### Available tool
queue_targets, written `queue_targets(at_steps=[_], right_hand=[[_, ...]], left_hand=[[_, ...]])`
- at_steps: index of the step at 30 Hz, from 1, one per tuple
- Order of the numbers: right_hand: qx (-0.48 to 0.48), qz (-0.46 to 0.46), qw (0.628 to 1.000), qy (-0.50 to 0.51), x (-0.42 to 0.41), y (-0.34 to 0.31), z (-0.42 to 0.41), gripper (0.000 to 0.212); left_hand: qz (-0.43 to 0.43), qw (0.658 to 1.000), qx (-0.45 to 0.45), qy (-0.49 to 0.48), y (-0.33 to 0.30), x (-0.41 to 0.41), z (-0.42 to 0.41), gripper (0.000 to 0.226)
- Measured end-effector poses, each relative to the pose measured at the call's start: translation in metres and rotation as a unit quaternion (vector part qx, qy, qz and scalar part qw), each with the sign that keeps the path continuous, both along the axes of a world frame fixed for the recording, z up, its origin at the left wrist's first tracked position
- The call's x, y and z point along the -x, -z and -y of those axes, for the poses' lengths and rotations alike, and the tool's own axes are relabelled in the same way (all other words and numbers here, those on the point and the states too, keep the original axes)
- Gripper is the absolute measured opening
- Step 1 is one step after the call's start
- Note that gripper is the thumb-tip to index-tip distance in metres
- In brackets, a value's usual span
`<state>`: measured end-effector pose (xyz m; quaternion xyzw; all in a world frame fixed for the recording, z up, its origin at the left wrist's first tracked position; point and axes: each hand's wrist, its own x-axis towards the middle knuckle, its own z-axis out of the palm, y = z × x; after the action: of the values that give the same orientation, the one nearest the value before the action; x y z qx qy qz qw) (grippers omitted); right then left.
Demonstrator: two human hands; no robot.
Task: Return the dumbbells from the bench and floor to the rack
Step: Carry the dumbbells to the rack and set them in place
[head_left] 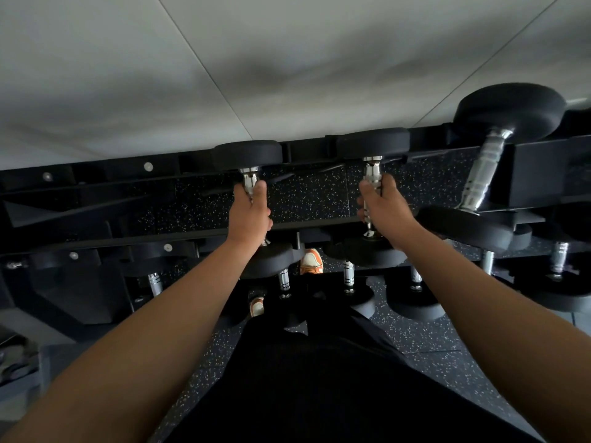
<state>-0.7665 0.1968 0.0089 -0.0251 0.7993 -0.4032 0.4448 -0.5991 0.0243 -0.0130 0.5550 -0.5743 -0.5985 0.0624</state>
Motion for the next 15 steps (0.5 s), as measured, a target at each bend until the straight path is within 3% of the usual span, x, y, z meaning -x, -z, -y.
queue_targets(at_steps=[7, 15], right_hand=[[-0.075, -0.067, 0.993, -0.065, -0.011, -0.007, -0.004, 0.055], [-0.123, -0.117, 0.981, -0.094, -0.046, -0.027, -0.010, 0.073]], left_hand=[[0.027, 0.999, 0.014, 0.030, 0.004, -0.007, 0.001, 0.038], [0.078, 0.979, 0.109, 0.152, -0.010, -0.035, -0.016, 0.055]])
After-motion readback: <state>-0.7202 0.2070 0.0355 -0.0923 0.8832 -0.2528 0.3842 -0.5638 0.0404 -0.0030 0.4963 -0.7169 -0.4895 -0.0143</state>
